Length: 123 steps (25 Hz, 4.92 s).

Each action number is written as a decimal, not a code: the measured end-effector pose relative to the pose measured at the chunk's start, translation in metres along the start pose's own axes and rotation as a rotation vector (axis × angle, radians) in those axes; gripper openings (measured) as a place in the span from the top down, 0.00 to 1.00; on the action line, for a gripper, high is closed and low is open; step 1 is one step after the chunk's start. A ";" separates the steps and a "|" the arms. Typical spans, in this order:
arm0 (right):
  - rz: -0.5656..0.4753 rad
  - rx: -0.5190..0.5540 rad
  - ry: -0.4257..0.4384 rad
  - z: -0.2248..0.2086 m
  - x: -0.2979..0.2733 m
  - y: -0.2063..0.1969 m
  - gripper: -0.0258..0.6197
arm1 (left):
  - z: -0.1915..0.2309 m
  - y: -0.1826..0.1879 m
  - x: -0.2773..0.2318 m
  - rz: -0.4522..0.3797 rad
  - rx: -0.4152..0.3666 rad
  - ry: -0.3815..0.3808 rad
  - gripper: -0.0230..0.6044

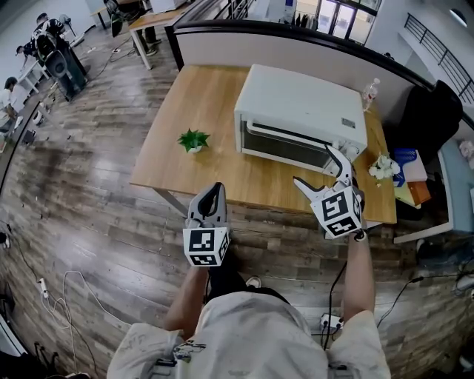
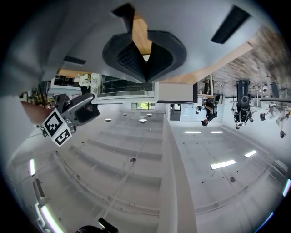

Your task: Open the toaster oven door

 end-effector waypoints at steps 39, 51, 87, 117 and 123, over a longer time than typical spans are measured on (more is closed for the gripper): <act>0.586 0.426 0.317 -0.013 -0.121 -0.033 0.25 | 0.011 -0.018 0.005 0.038 0.044 0.021 0.94; 0.575 0.440 0.289 -0.007 -0.118 -0.033 0.25 | 0.009 -0.012 0.003 0.027 0.033 0.010 0.94; 0.507 0.431 0.338 0.070 -0.073 -0.053 0.25 | -0.007 -0.012 0.018 0.035 0.003 -0.040 0.94; 0.492 0.441 0.233 0.155 -0.058 -0.096 0.25 | -0.019 -0.023 0.022 0.078 -0.043 -0.072 0.94; 0.518 0.459 0.150 0.171 -0.060 -0.103 0.25 | -0.022 -0.027 0.019 0.085 -0.039 -0.080 0.94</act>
Point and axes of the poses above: the fingertips, and each gripper's own axes: x backward along the fingers, z to its left, y out of its top, the point moved 10 cm from there along x, backward along the fingers
